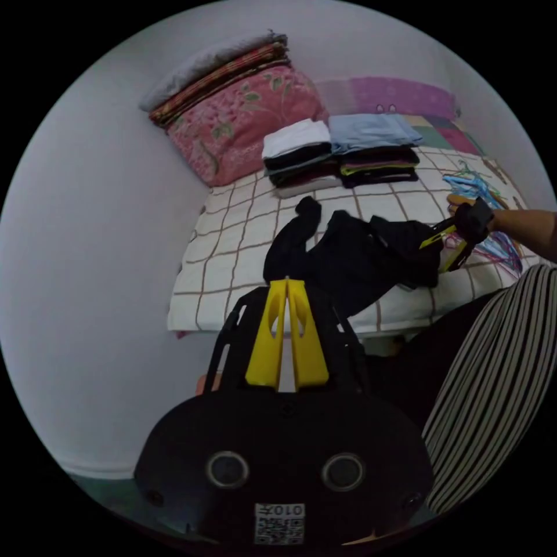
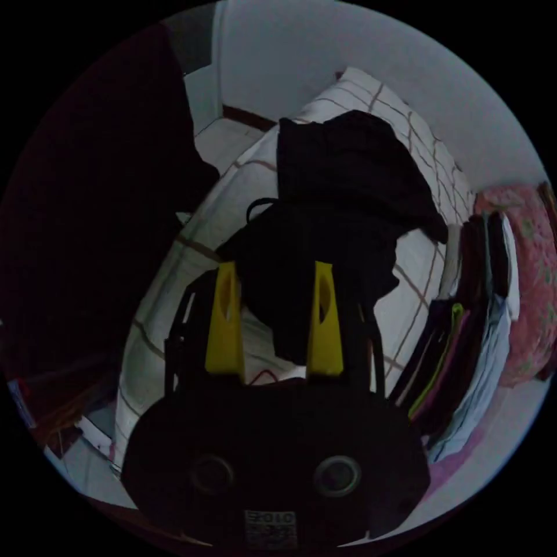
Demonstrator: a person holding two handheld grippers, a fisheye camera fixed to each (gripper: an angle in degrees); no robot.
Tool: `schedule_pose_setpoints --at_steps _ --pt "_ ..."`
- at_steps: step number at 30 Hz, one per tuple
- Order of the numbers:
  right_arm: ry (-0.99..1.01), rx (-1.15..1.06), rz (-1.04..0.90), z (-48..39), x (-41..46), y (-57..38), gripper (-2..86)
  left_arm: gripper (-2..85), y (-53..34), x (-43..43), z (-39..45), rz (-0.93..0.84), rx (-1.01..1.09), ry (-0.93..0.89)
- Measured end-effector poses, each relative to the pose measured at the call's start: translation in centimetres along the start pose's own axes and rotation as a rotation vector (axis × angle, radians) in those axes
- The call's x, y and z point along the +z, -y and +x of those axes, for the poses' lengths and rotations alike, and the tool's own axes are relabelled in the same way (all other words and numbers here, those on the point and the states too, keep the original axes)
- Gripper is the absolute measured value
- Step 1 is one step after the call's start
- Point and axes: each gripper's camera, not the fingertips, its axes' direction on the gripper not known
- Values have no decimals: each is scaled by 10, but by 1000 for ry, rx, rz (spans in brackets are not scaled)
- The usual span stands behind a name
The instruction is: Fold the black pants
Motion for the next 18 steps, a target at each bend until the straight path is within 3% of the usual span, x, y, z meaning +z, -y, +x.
schedule_pose_setpoints --at_steps 4,7,9,14,18 --pt "28 18 -48 20 6 12 59 5 -7 11 -15 10 -63 -59" --pt "146 199 -15 58 -10 5 35 28 6 35 -25 -8 -48 -124" --pt "206 359 120 86 -37 -15 30 49 20 54 -31 -8 -29 -190" --pt "213 613 307 119 -86 -55 28 89 77 115 -36 -8 99 -358" --pt "160 706 314 123 -112 -59 32 109 136 163 -33 57 257 -450"
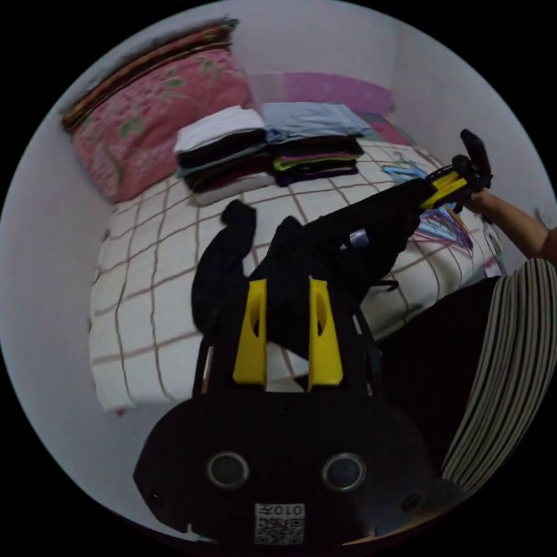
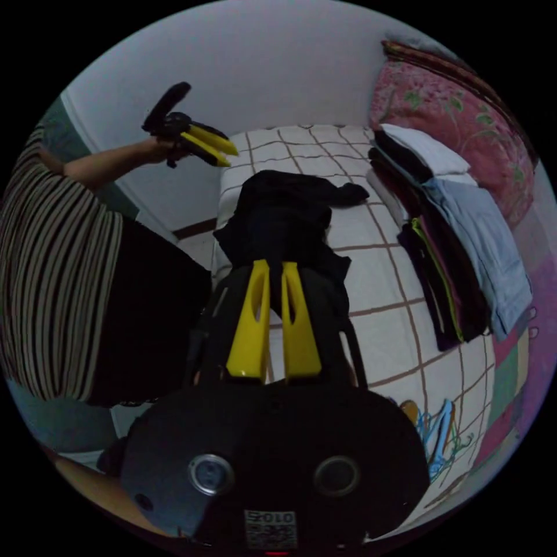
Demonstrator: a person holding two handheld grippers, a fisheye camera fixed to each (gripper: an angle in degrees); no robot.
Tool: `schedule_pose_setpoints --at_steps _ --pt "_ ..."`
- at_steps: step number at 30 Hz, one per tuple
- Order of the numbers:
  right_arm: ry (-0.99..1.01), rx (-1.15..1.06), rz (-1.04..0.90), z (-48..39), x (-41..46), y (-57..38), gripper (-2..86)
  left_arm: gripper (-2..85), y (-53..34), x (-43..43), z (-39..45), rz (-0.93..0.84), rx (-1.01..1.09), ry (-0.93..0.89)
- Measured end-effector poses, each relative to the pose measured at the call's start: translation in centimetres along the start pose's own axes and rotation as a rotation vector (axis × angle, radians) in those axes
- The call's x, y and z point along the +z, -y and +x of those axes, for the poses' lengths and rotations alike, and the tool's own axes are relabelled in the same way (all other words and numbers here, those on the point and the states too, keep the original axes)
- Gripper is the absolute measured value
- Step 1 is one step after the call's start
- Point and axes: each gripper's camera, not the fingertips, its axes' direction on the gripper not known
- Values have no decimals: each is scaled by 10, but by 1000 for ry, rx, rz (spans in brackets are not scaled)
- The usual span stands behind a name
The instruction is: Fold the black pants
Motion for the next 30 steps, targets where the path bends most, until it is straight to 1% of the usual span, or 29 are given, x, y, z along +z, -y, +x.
schedule_pose_setpoints --at_steps 4,10,13,16,20,23,25,27,30 --pt "-37 71 -14 -7 -9 14 35 123 48 45 -38 -30 147 -156" --pt "-60 244 -35 -3 -13 40 37 125 105 92 -84 -70 269 -271" --pt "-93 328 -34 2 -21 54 36 121 135 113 -88 -112 352 -320" --pt "-130 390 -36 7 -30 71 35 113 161 132 -84 -148 391 -367" --pt "-171 441 -46 11 -44 95 35 93 184 152 -79 -210 389 -447" --pt "-178 468 -47 18 -54 106 35 60 194 155 -79 -240 367 -535" --pt "-180 476 -46 23 -62 112 35 34 197 139 -90 -187 297 -583" --pt "-178 486 -30 31 -73 118 35 18 195 123 -100 -160 250 -560" --pt "-172 513 13 45 -91 121 34 4 186 86 -116 -103 231 -572"
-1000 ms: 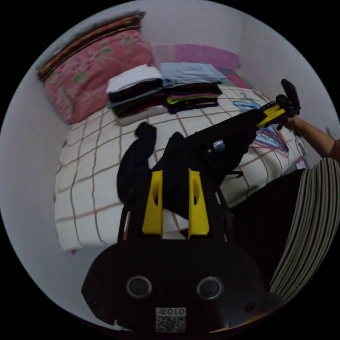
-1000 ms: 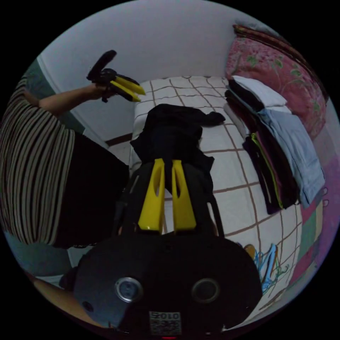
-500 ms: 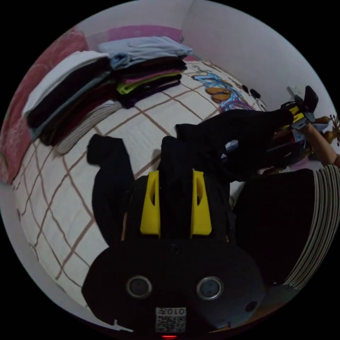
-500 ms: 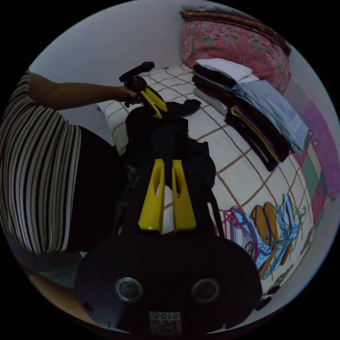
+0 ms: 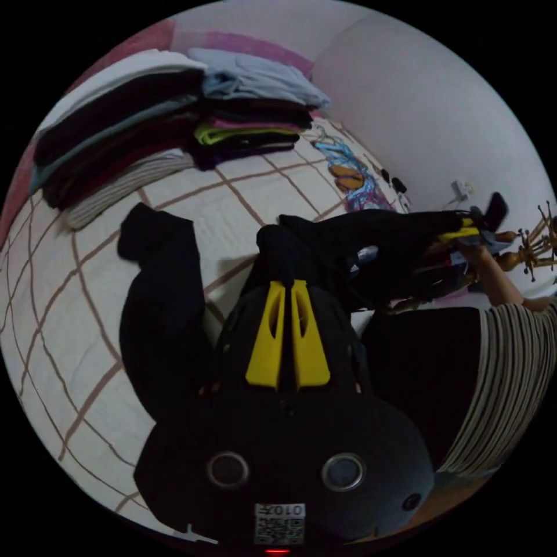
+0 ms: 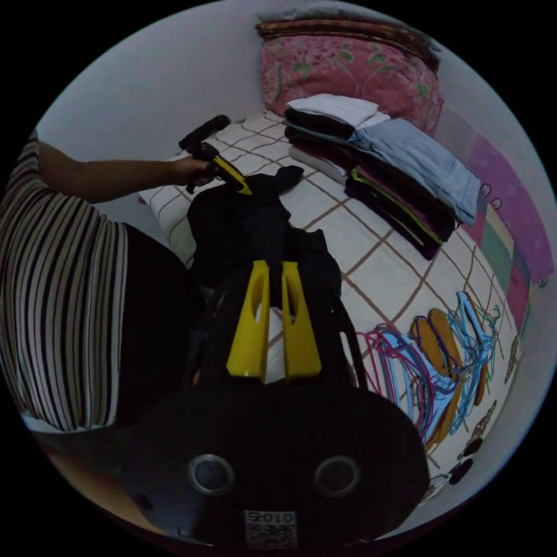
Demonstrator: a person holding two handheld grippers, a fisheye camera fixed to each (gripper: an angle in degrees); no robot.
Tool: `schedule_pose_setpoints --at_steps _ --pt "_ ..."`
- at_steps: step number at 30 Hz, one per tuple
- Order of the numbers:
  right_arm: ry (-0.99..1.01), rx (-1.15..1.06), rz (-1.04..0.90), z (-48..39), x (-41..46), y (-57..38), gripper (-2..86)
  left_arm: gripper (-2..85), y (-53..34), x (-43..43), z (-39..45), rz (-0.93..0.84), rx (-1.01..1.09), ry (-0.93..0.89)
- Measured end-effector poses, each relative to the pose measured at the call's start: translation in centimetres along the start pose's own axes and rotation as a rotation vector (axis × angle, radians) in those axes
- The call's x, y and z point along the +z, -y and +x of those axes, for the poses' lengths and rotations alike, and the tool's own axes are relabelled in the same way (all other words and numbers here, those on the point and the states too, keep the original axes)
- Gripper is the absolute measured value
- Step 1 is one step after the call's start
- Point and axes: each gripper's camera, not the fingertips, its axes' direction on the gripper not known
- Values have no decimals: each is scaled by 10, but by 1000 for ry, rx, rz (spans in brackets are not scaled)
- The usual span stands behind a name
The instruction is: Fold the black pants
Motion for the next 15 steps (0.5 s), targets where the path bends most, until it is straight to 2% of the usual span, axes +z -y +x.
schedule_pose_setpoints --at_steps 8,15 --pt "18 76 117 37 -55 49 31 -2 -39 -136 65 185 -33 185" --pt "3 -19 315 32 -173 165 28 -2 -51 -305 180 447 36 503"
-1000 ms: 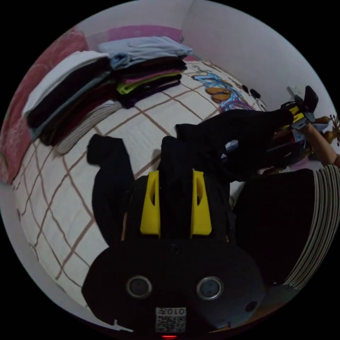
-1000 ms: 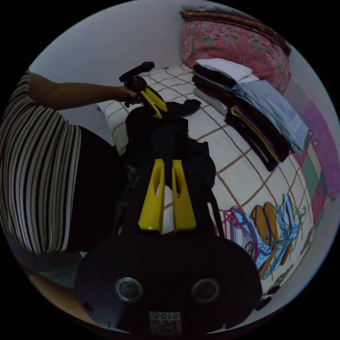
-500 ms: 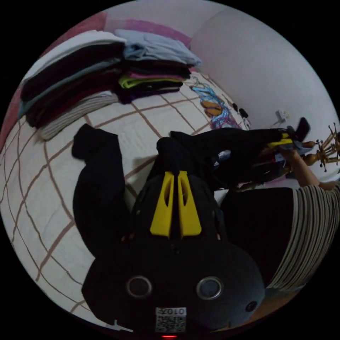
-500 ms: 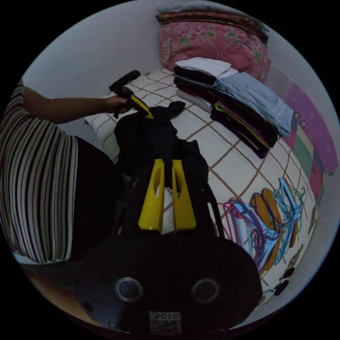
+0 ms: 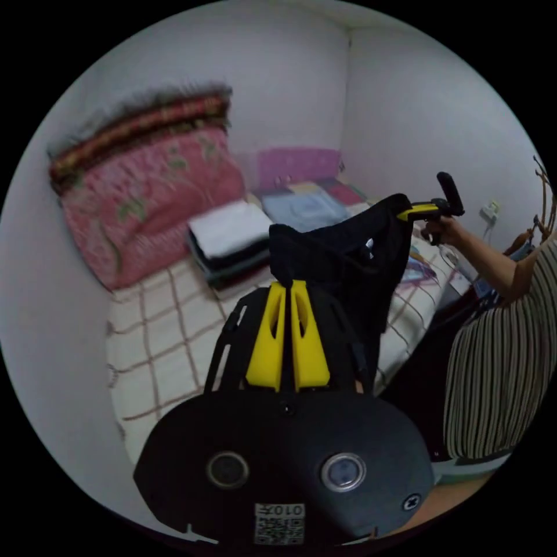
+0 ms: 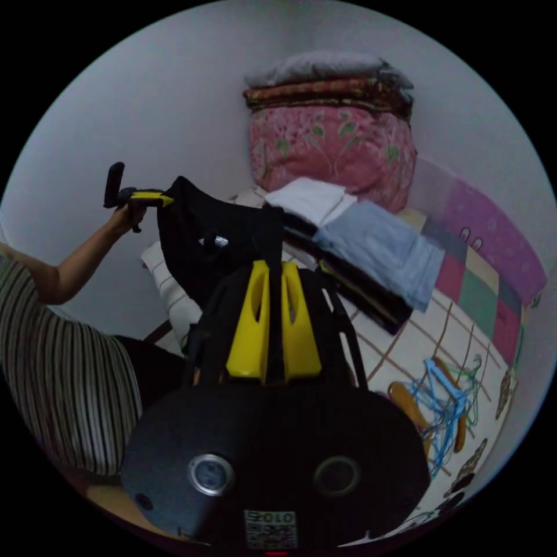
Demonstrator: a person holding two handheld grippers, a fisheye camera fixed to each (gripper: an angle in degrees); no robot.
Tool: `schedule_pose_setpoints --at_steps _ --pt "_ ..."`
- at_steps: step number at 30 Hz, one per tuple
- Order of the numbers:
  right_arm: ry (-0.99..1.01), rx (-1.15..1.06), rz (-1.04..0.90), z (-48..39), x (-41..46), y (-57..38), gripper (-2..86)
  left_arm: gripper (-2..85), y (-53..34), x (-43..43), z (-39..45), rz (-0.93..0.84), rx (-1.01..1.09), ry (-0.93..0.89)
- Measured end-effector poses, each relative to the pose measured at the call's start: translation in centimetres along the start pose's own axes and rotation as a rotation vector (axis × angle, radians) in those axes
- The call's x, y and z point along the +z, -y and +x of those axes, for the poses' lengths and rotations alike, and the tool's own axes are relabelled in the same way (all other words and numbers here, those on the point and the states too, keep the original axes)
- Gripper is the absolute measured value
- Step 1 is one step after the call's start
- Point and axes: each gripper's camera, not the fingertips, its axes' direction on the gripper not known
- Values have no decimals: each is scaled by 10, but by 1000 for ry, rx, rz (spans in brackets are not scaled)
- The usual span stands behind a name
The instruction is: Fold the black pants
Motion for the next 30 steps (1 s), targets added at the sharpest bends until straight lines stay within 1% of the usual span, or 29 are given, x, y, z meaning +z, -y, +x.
schedule_pose_setpoints --at_steps 1,2,4,5,7,9,13,16,18,22,26,28,30 --pt "4 -14 16 -2 -9 15 28 -2 15 -35 1 37 8 44" --pt "6 -50 48 -9 -29 46 27 -2 23 -52 2 54 14 67" --pt "3 -106 99 -22 -62 92 26 -2 52 -125 3 136 30 132" --pt "1 -144 132 -32 -85 123 26 -2 60 -144 3 155 33 144" --pt "-16 -199 170 -50 -120 166 24 -2 87 -215 3 219 57 176" --pt "-44 -261 236 -78 -169 217 23 -2 107 -266 4 269 73 196" --pt "-109 -338 343 -132 -238 272 22 -2 147 -379 12 391 101 263" --pt "-214 -401 421 -181 -284 300 23 -3 170 -450 26 471 129 303" --pt "-279 -426 474 -211 -314 315 23 -3 182 -485 36 507 164 315" --pt "-293 -405 531 -234 -351 332 23 -3 210 -546 55 566 248 250" --pt "-368 -373 571 -256 -381 339 23 -2 233 -574 75 576 303 203" --pt "-390 -349 559 -259 -385 340 24 -2 247 -578 90 561 330 175" --pt "-381 -305 505 -253 -386 340 24 -2 256 -576 102 541 341 139"
